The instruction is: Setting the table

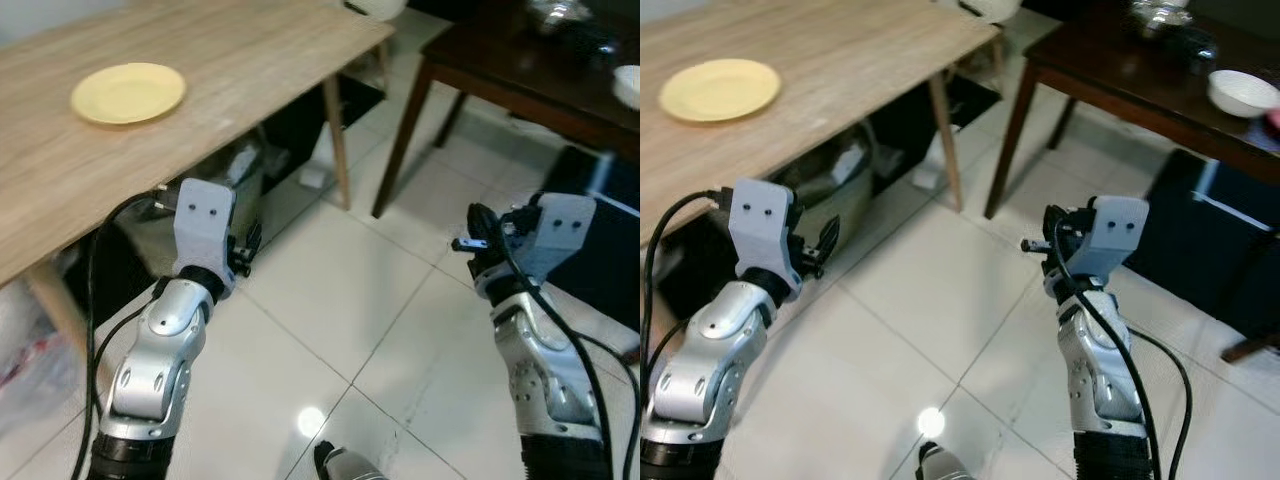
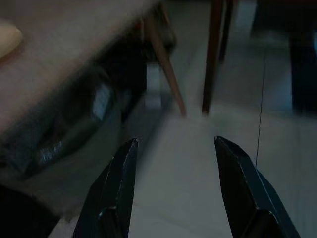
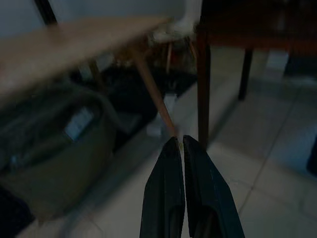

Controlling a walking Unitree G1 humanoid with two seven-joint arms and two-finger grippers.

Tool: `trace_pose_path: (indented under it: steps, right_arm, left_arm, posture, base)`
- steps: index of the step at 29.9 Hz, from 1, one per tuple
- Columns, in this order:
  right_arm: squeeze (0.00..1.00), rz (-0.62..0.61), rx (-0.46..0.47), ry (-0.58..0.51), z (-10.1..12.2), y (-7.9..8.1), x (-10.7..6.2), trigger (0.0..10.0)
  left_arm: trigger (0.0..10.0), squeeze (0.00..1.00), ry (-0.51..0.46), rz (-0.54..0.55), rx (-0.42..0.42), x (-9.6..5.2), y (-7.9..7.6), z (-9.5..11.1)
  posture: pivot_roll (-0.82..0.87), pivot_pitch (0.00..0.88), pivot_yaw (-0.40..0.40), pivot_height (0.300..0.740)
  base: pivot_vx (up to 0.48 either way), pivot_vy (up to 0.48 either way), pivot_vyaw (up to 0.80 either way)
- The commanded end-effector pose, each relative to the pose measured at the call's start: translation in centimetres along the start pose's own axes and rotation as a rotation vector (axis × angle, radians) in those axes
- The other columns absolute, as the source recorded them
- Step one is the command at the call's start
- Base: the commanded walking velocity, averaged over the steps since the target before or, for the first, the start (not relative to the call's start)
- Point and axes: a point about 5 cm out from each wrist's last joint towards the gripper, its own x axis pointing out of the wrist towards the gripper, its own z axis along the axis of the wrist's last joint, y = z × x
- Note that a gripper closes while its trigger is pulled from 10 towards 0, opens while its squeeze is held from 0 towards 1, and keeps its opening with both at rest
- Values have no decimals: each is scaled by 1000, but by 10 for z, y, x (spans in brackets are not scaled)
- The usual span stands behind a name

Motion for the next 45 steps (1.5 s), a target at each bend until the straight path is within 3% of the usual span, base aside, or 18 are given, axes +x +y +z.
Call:
trace_pose_path:
  steps: [1,2,3,4,7,8,10,11,14,17,22,38,41,45]
  right_arm:
    - [0,23,-19,151,-38,-5,-13,10000]
    - [0,23,-19,151,-38,-5,-13,10000]
    - [0,67,1,256,-69,-4,-25,10000]
    - [0,67,1,256,-69,-4,-25,10000]
    - [0,194,124,395,-111,12,-46,10000]
    - [0,194,124,395,-111,12,-46,10000]
    - [0,257,264,481,-135,28,-59,10000]
    - [0,257,264,481,-135,28,-59,10000]
    - [0,302,268,507,-143,41,-60,10000]
    - [0,332,264,511,-144,48,-60,10000]
    - [0,383,259,508,-144,52,-57,10000]
    - [0,380,238,410,-128,32,-42,10000]
    - [0,390,230,365,-117,34,-36,10000]
    - [0,414,236,296,-101,40,-27,10000]
  left_arm:
    - [10000,0,120,-4,28,-7,-1,-36]
    - [10000,0,120,-4,28,-7,-1,-36]
    - [10000,0,213,12,58,-16,2,-66]
    - [10000,0,213,12,58,-16,2,-66]
    - [10000,0,422,14,89,-42,9,-123]
    - [10000,0,422,14,89,-42,9,-123]
    - [10000,0,601,27,1,-68,18,-162]
    - [10000,0,601,27,1,-68,18,-162]
    - [10000,0,702,16,-40,-90,18,-183]
    - [10000,0,717,15,-70,-96,15,-186]
    - [10000,0,658,73,-92,-89,18,-181]
    - [10000,0,483,84,-102,-62,18,-161]
    - [10000,0,440,105,-67,-55,19,-155]
    - [10000,0,369,121,42,-48,20,-146]
  posture:
    - [-126,65,47,740]
    - [-126,65,47,740]
    - [-121,62,42,740]
    - [-121,62,42,740]
    - [-119,60,41,740]
    - [-119,60,41,740]
    - [-98,56,35,740]
    - [-98,56,35,740]
    - [-92,53,31,740]
    - [-87,51,28,740]
    - [-64,48,-2,740]
    - [-95,35,4,740]
    - [-99,32,6,740]
    - [-102,31,6,740]
  base:
    - [0,0,-800]
    - [0,0,-800]
    - [0,0,-800]
    - [0,0,-800]
    - [0,0,-800]
    - [0,0,-800]
    - [0,0,-800]
    - [0,0,-800]
    - [0,0,-800]
    - [0,0,-800]
    - [0,0,-800]
    - [0,0,-777]
    - [0,0,0]
    - [151,0,0]
